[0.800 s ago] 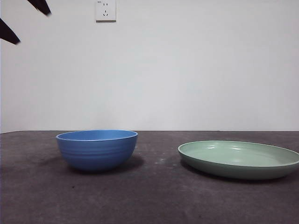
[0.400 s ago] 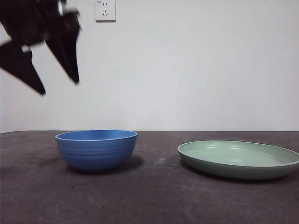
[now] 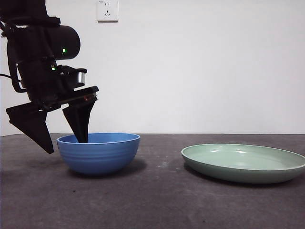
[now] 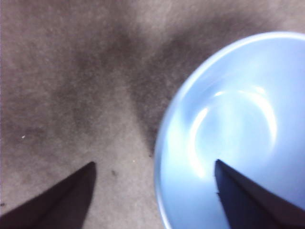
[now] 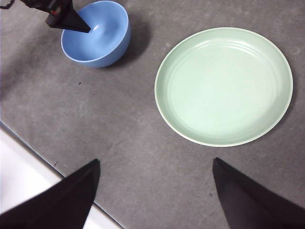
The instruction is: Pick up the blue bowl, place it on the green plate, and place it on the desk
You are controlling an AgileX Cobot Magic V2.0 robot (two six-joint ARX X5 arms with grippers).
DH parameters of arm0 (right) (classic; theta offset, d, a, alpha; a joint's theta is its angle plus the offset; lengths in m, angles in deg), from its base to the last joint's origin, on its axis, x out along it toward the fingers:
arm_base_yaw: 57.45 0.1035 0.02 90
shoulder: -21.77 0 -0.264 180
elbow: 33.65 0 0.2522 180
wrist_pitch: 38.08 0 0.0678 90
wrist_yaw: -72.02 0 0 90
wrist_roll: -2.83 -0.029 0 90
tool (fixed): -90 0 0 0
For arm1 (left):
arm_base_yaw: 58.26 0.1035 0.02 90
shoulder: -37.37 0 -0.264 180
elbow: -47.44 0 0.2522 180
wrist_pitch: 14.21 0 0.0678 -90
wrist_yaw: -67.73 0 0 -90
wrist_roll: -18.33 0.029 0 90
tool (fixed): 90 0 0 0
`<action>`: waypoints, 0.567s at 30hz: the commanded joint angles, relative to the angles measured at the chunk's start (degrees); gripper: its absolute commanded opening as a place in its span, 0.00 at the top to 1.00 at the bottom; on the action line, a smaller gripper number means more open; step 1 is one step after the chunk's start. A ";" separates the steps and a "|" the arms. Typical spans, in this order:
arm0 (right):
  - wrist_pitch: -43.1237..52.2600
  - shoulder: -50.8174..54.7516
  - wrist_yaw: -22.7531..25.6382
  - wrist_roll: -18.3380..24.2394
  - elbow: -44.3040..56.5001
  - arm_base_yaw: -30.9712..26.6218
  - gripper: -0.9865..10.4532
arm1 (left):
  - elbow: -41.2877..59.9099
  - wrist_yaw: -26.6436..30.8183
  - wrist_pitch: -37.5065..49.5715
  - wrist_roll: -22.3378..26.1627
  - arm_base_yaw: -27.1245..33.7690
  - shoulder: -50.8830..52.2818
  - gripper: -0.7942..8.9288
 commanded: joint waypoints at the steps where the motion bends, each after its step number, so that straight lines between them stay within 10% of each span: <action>1: 0.61 -0.44 -0.04 0.20 -1.07 0.22 0.58 | -1.25 0.37 1.42 0.11 -0.46 -0.72 0.66; 5: 0.61 -0.44 -0.04 0.20 -1.07 0.22 0.58 | -1.25 0.37 1.62 0.00 -0.48 -0.72 0.91; 17: 0.61 -0.44 -0.04 0.17 -1.07 0.22 0.58 | -5.18 0.33 1.14 -3.21 -4.02 4.87 0.91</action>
